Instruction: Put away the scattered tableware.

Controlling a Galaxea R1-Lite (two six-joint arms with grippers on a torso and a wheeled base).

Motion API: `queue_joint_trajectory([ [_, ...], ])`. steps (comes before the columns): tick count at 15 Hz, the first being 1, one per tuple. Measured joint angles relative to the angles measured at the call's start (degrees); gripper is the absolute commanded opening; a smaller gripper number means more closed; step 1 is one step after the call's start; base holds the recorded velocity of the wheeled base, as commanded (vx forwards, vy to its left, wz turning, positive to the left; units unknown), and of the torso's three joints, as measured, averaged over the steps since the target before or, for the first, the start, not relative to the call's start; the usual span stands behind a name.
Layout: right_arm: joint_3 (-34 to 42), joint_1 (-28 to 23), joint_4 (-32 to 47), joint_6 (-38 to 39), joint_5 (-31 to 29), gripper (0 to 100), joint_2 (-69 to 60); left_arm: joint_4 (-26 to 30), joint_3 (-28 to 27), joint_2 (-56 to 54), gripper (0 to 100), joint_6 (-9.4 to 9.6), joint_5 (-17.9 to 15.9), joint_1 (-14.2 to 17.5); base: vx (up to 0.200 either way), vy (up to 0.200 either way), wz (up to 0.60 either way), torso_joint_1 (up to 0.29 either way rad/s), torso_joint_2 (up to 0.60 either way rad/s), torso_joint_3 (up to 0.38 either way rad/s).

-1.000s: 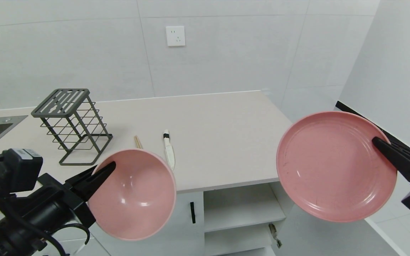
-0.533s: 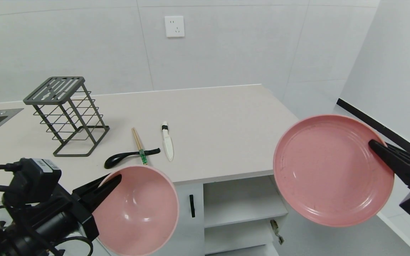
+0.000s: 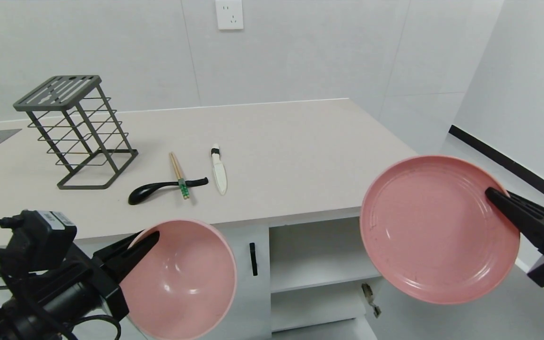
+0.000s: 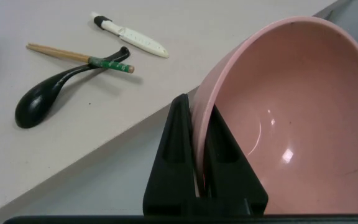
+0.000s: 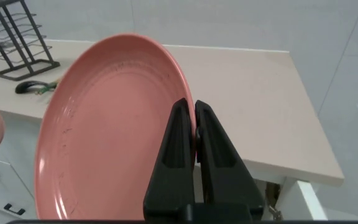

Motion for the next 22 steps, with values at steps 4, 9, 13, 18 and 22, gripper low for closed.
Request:
queue_joint_trajectory([
  [4,0.57,0.55,-0.13,-0.09,0.00,0,0.32,-0.05,0.00,-0.05,0,0.00,0.00,0.00,0.000,0.000,0.00,-0.135,0.27,0.126],
  [9,1.10,0.66,-0.05,-0.11,0.00,0,0.80,0.05,0.00,-0.05,0,0.00,-0.02,0.00,0.000,0.000,0.00,-0.244,0.46,0.221],
  [13,1.95,1.04,0.16,-0.20,-0.05,0,2.05,0.16,0.00,-0.02,0,-0.02,-0.05,0.00,0.000,0.000,0.00,-0.253,0.44,0.188],
  [18,2.21,2.06,1.39,-0.33,-0.16,0,4.45,0.46,-0.02,0.11,0,0.00,-0.07,0.00,0.000,0.000,0.00,-0.254,0.35,0.141],
  [22,2.26,2.95,1.10,-0.38,-0.13,0,7.95,4.60,0.00,-0.05,0,0.02,-0.10,0.00,0.000,0.000,0.00,-0.150,0.29,0.110],
])
